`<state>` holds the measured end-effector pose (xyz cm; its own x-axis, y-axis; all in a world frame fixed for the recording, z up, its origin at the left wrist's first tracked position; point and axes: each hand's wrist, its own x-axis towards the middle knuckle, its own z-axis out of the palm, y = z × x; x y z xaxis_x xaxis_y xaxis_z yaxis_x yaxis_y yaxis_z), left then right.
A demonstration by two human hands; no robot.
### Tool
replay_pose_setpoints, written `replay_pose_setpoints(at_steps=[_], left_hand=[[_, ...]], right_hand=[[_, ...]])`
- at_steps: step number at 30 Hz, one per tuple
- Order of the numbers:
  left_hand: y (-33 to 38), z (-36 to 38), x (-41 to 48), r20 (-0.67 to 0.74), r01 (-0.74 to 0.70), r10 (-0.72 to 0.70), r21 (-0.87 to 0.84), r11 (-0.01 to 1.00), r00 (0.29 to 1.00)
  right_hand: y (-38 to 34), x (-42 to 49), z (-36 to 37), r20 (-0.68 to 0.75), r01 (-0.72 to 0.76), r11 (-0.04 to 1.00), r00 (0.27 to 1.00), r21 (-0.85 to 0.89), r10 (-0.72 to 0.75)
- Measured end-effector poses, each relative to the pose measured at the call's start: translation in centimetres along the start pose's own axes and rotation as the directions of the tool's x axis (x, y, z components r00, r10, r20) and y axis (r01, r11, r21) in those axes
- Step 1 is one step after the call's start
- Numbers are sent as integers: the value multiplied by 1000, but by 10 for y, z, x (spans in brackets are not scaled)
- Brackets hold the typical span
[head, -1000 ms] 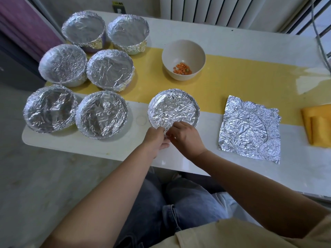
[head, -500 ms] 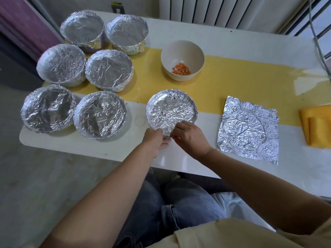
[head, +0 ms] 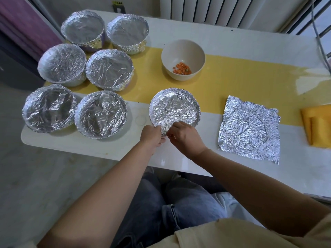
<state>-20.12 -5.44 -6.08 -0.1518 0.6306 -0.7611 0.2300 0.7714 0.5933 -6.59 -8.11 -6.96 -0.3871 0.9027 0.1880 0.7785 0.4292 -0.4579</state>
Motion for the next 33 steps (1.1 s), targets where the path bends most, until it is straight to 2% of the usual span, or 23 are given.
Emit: replay_pose_setpoints(at_steps=[4,8,11,15,19,26,33], left_hand=[[4,-2,-3,-8,-54,55,78,996,998],[-5,0,-10,-167,-120,164,245,962,972],[-12,1,-12,-213,-136,215,334,933,953],[-8,9,-8,-186,-107,175,325,940,967],[-3,13,-3,-176,-46,102,300,953,979],[-7,14,2,-117,-58,92,267,962,989],[-8,13,2,-113,-49,67,155,987,991]], right_hand=[[-4,6,2,-17,-42,999,999,24,42],[-7,9,2,15,-50,997,999,56,49],[-1,2,-6,67,4,999,998,38,-6],[10,-4,-10,19,34,999,999,-27,-34],[8,-1,-4,17,42,999,999,-18,-42],[6,3,0,16,-1,1000,1000,-14,1],[2,5,-1,-9,12,1000,1000,3,-12]])
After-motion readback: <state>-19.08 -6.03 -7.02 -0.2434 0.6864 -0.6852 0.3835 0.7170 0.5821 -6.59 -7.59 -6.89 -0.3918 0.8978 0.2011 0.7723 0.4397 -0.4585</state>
